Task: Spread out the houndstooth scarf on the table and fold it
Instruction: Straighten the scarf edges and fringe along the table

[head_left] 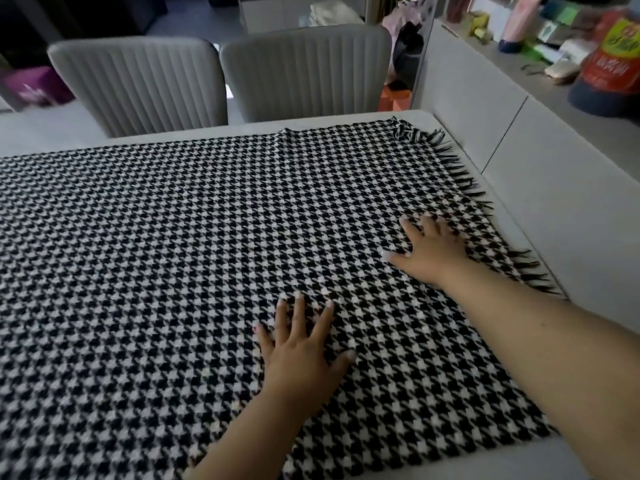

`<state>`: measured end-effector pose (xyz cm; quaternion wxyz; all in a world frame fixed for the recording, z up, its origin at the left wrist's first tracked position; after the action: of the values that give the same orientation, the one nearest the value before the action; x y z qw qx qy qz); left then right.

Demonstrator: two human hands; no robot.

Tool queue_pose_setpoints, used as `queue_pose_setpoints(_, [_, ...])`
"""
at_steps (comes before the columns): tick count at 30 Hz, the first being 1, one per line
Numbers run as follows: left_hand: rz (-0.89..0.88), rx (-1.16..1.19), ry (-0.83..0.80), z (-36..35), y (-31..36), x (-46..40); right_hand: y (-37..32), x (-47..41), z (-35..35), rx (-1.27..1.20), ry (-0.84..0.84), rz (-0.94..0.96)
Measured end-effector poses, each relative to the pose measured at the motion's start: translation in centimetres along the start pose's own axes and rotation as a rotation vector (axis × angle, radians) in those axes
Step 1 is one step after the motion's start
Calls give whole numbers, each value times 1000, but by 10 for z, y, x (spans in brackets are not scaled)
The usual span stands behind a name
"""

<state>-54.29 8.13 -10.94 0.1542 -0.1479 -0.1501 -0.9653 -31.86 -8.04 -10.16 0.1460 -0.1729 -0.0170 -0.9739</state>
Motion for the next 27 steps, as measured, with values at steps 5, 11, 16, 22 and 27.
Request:
queue_pose_setpoints(5, [-59, -24, -45, -4, 21, -10, 36, -3, -2, -36, -14, -97])
queue_pose_setpoints(11, [-211, 31, -104, 0, 36, 3, 35, 0, 11, -136, -95, -202])
queue_pose_setpoints(16, [-87, 12, -46, -8, 45, 23, 9, 50, -19, -93, 57, -51])
queue_pose_setpoints(22, [-176, 99, -52, -12, 37, 48, 69, 77, -42, -39, 16, -217])
queue_pose_setpoints(27, [106, -11, 106, 2, 14, 82, 44, 105, -36, -67, 69, -140])
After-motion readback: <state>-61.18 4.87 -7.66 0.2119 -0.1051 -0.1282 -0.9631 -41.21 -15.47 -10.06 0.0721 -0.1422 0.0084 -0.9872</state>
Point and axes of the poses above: each hand's wrist, its own x-axis away from the middle knuckle, its own z-axis out of the back of the hand, y = z × x, the point moved 2 cm from there along -x, towards the middle knuckle, and after that the axes turned 2 degrees about y, right-handed, at the moved point
